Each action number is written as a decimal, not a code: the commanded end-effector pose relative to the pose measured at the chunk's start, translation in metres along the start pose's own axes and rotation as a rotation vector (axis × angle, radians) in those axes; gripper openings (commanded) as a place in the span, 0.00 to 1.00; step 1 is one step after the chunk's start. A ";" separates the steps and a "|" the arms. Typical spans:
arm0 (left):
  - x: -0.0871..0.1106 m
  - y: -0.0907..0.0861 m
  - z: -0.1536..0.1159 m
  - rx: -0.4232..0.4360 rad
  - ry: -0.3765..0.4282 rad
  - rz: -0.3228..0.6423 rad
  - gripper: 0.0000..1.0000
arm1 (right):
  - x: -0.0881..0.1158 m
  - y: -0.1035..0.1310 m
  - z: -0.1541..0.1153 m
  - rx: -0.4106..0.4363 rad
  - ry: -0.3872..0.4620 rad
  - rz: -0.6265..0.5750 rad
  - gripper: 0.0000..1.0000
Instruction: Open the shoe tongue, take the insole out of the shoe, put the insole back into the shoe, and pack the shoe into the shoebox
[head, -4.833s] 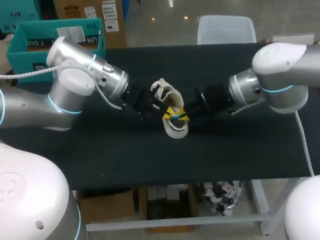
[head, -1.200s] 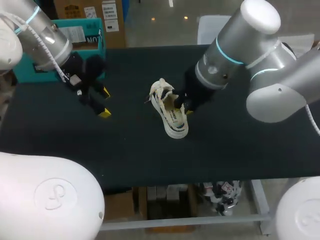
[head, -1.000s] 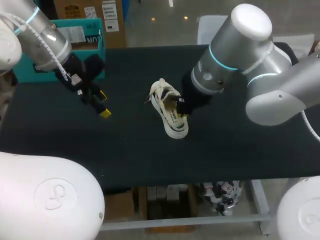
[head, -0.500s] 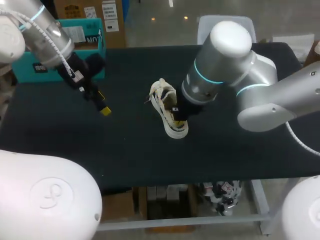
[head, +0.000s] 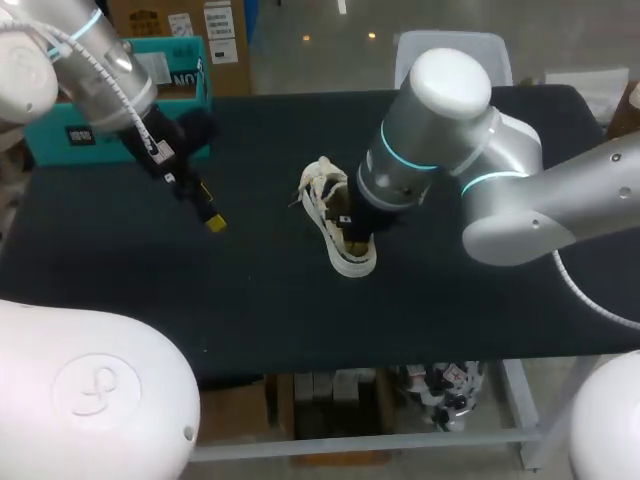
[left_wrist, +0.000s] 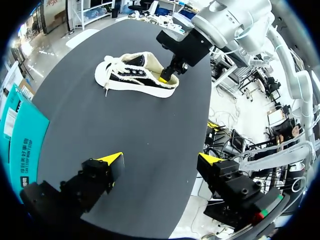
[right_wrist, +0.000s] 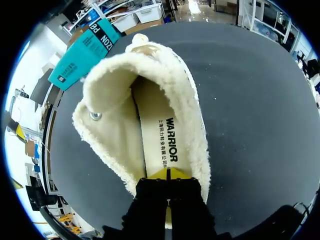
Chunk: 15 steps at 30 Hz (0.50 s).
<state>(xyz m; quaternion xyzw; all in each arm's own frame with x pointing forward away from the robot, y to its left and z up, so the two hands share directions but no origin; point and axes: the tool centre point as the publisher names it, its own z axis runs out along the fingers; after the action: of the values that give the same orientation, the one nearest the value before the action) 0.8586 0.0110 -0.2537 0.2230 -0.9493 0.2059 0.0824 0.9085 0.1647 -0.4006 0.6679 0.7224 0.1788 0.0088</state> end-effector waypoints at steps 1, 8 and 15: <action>0.005 -0.007 0.001 -0.009 -0.004 0.006 1.00 | -0.005 -0.008 -0.026 -0.123 0.026 -0.012 0.00; 0.018 -0.023 -0.003 -0.018 -0.007 0.038 1.00 | -0.020 -0.004 -0.053 -0.118 0.034 -0.003 0.00; 0.029 -0.041 -0.003 -0.045 -0.016 0.048 1.00 | -0.039 0.013 -0.072 -0.096 0.043 -0.037 0.00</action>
<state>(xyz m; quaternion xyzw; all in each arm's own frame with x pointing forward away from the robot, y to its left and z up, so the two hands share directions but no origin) 0.8516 -0.0244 -0.2327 0.1984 -0.9573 0.1960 0.0754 0.9062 0.1218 -0.3470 0.6507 0.7232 0.2283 0.0380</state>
